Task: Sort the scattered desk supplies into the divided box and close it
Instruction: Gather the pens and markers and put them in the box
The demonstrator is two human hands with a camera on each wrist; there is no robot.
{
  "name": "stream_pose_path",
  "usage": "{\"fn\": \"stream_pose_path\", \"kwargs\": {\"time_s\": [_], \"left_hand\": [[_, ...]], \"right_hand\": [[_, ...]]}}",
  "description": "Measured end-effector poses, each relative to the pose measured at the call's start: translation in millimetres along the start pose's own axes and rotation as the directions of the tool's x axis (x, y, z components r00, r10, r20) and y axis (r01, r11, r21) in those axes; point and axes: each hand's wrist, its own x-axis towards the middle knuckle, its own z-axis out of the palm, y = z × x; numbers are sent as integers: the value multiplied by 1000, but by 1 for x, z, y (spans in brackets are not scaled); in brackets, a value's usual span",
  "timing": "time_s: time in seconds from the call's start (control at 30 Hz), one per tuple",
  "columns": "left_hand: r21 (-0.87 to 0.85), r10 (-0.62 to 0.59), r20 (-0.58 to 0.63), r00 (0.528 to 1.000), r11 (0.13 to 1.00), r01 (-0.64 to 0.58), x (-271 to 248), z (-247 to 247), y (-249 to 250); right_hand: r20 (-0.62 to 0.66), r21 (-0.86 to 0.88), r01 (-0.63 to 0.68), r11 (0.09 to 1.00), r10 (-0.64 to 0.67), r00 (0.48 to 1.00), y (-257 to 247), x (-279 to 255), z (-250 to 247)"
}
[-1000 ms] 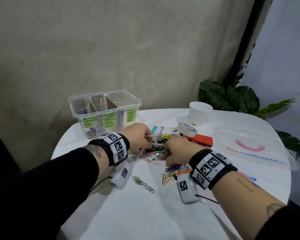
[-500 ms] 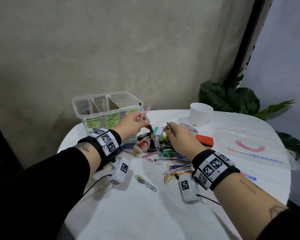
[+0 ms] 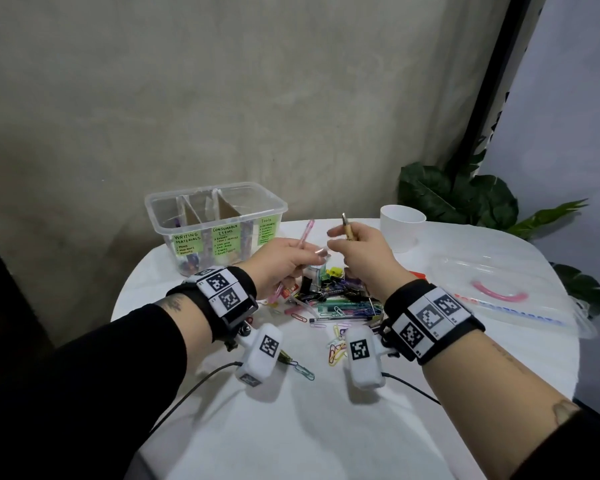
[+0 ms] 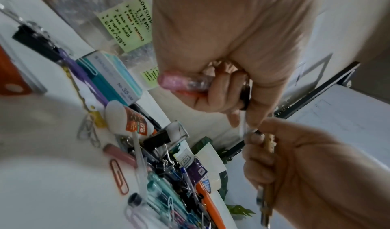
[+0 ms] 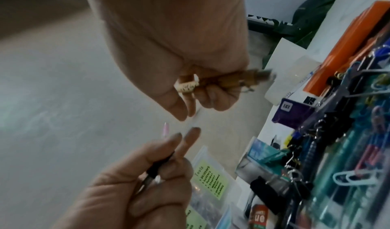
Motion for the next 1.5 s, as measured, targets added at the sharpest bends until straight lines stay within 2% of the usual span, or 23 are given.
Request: {"fn": "stream_pose_path", "kwargs": {"time_s": [0.13,0.2,0.27,0.33,0.4,0.5,0.57,0.63,0.67,0.7,0.73,0.77,0.83,0.93,1.07,1.3,1.4,1.5], "left_hand": [[-145,-52,-57,997,989,43,2,-4,0],[-267,-80,-16,997,961,73,-1,-5,3],[-409,-53,84,995,909,82,-5,-9,8],[-449,3,140,990,892,61,-5,-12,9],[-309,8,106,994,951,26,-1,-9,5],[-99,16,-57,998,995,-21,5,6,-7],[-59,14,-169,986,998,-24,8,12,-9],[69,-23,-162,987,997,34,6,14,-9],[258,-39,-120,992,964,69,4,14,-10],[481,-51,-64,997,873,75,3,14,-13],[647,-56,0,998,761,42,0,16,-18],[736,-48,53,997,677,-7,-1,18,-23],[791,-19,89,996,609,-59,0,23,-32],[788,-66,53,996,616,-1,4,24,-35],[836,-117,57,991,549,16,10,19,-38],[873,-111,93,989,486,-28,12,6,-41],[917,-109,119,987,392,-68,9,10,-40],[962,-128,180,975,229,-148,3,15,-41]], "right_hand": [[75,-197,-21,980,36,997,1,-8,-4],[71,-253,-39,967,58,996,2,-11,-6],[73,-213,-99,972,117,990,5,-11,-8],[98,-124,-158,980,171,980,6,-14,-9],[180,-73,-173,982,183,966,5,-19,-8],[288,-78,-141,987,158,945,0,-23,-2],[242,-284,-93,954,165,956,2,-19,-2],[197,-605,-12,796,165,966,10,-11,-7],[200,-726,22,688,181,963,16,-8,-10],[204,-798,44,601,201,958,22,-5,-12],[203,-834,55,549,214,956,27,-2,-14],[201,-846,62,529,210,957,31,0,-16],[209,-836,79,544,182,961,34,3,-18],[234,-822,102,560,170,957,37,6,-17],[290,-795,125,593,191,938,43,9,-14],[333,-828,189,527,192,923,47,7,-15],[342,-853,207,480,214,915,45,7,-13],[371,-883,259,392,245,896,42,6,-7]]}}
